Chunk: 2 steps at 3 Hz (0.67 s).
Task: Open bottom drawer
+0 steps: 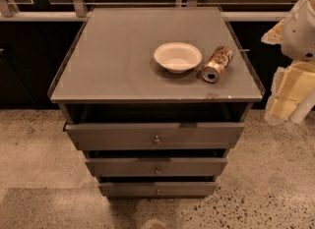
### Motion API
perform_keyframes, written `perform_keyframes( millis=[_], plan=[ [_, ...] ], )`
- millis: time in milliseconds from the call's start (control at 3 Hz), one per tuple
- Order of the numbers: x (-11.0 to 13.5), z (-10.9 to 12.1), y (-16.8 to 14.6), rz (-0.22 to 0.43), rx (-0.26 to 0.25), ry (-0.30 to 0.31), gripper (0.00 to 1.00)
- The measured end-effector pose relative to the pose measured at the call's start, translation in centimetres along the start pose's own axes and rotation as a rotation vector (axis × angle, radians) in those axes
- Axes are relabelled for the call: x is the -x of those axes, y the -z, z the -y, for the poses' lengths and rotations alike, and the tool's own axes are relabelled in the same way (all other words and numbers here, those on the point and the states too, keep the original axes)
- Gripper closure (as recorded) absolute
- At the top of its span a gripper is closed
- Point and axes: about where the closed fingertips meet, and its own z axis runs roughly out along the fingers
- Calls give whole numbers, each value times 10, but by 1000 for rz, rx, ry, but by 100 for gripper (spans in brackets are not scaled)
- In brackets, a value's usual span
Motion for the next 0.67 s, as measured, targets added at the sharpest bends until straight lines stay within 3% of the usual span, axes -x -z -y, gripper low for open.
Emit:
perform_keyframes(
  millis=[667],
  plan=[
    [-1,-3,-2,20,-24,5,0]
  ],
)
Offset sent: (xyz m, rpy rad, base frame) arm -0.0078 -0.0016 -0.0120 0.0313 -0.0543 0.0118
